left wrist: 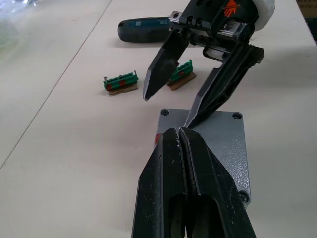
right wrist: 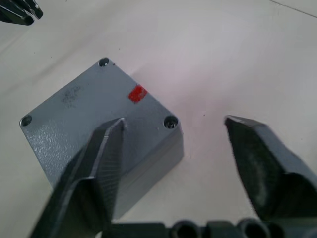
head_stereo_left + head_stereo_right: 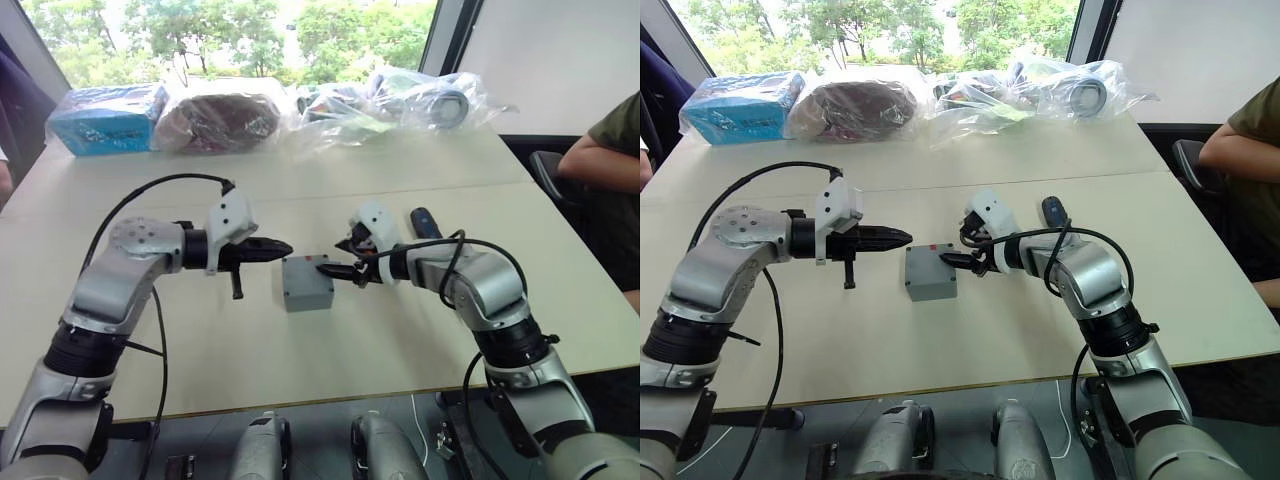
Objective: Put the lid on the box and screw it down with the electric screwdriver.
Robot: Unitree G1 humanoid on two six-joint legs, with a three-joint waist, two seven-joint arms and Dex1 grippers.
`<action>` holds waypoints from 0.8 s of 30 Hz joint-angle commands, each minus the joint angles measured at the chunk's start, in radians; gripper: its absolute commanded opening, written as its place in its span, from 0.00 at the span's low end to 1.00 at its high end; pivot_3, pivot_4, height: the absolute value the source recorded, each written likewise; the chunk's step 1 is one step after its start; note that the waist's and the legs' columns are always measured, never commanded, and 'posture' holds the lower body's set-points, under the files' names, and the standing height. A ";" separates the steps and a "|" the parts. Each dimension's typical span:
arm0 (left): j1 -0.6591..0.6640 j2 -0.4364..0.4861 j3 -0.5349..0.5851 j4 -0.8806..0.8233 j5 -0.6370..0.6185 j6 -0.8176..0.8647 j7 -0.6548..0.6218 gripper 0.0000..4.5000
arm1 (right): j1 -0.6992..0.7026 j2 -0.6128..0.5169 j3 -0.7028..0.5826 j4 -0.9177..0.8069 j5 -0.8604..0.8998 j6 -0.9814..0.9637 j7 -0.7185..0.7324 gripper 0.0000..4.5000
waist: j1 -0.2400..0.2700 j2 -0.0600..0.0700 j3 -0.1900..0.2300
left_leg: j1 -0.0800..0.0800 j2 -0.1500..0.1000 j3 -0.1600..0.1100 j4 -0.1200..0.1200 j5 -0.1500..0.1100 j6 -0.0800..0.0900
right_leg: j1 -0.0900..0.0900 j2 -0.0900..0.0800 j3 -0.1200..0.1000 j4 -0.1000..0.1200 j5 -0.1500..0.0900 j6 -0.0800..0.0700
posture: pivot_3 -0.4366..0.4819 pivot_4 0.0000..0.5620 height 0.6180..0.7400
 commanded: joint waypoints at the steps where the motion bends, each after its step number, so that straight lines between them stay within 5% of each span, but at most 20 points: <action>1: -0.018 -0.007 0.005 -0.042 -0.020 0.002 -0.002 0.00 | -0.026 -0.045 -0.093 -0.101 0.029 0.051 -0.016 0.98 | 0.000 0.000 0.000 | 0.000 0.000 0.000 0.000 0.000 0.000 | 0.000 0.000 0.000 0.000 0.000 0.000 | 0.48 0.27 1.00; 7: -0.032 -0.033 0.001 -0.073 -0.066 0.005 -0.033 0.00 | -0.129 -0.228 -0.197 -0.129 0.030 0.246 -0.037 0.98 | 0.001 0.000 0.000 | 0.000 0.000 0.000 0.000 0.000 0.000 | 0.000 0.000 0.000 0.000 0.000 0.000 | 0.48 0.27 1.00; 14: -0.076 -0.099 -0.010 -0.084 -0.098 -0.021 -0.045 0.00 | -0.258 -0.520 0.015 0.092 -0.009 0.391 0.055 0.98 | -0.003 0.000 0.000 | 0.000 0.000 0.000 0.000 0.000 0.000 | 0.000 0.000 0.001 -0.002 0.000 0.000 | 0.48 0.27 1.00; 24: -0.050 -0.147 -0.032 -0.088 -0.081 -0.063 -0.017 0.00 | -0.411 -0.463 0.266 0.512 -0.065 0.346 0.214 0.98 | -0.003 0.000 0.000 | 0.000 0.000 0.000 -0.001 0.000 0.001 | -0.001 0.000 0.003 -0.002 0.000 0.000 | 0.48 0.27 1.00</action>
